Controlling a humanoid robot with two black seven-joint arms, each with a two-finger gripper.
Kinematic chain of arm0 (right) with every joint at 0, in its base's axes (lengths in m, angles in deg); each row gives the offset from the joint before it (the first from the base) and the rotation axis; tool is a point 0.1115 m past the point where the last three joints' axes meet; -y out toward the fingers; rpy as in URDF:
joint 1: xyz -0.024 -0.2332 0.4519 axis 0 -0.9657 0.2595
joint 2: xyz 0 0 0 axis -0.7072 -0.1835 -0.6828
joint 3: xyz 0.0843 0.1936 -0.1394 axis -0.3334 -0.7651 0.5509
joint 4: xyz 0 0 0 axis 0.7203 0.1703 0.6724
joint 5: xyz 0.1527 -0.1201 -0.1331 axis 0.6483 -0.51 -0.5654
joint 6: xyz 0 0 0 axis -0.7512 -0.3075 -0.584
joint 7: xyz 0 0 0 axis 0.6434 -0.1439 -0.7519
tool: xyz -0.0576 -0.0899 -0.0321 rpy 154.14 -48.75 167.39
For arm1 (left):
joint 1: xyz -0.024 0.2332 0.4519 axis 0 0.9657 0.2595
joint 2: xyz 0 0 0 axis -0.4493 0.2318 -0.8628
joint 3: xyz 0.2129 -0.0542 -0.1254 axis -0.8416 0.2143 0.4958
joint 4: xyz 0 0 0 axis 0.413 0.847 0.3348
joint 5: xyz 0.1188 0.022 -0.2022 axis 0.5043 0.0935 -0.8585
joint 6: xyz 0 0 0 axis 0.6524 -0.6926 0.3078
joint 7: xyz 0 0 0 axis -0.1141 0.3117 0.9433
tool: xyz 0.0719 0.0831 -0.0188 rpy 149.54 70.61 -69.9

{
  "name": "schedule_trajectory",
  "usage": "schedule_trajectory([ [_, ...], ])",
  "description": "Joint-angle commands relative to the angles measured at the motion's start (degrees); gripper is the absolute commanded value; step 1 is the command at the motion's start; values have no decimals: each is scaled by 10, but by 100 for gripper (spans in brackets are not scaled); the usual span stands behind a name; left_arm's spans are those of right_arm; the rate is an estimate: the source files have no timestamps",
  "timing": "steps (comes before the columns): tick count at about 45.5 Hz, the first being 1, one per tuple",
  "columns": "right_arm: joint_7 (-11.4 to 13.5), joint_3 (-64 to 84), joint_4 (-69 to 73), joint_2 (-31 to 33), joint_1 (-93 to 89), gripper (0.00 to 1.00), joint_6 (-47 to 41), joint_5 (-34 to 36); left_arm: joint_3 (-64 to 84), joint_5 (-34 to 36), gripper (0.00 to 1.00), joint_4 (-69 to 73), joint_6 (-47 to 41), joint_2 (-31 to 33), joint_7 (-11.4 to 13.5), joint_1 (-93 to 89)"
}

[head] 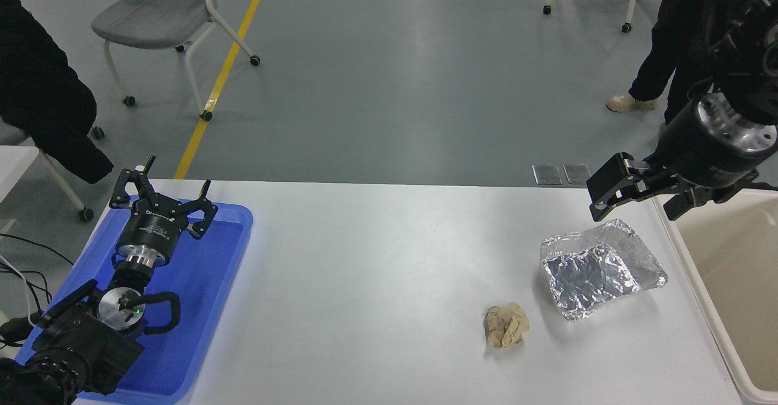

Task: Pick up paper cup place in dustbin

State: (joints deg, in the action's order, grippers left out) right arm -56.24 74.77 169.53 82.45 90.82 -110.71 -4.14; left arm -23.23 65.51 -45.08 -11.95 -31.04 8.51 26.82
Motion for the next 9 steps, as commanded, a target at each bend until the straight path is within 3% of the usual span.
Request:
schedule_trajectory([
  [1, -1, -10, -1, -42, 2, 100, -6, 22, 0, 0, 100, 0, 0, 0, 0, 0],
  [9, -1, -21, -10, -58, 3, 100, -6, 25, 0, 0, 100, 0, 0, 0, 0, 0],
])
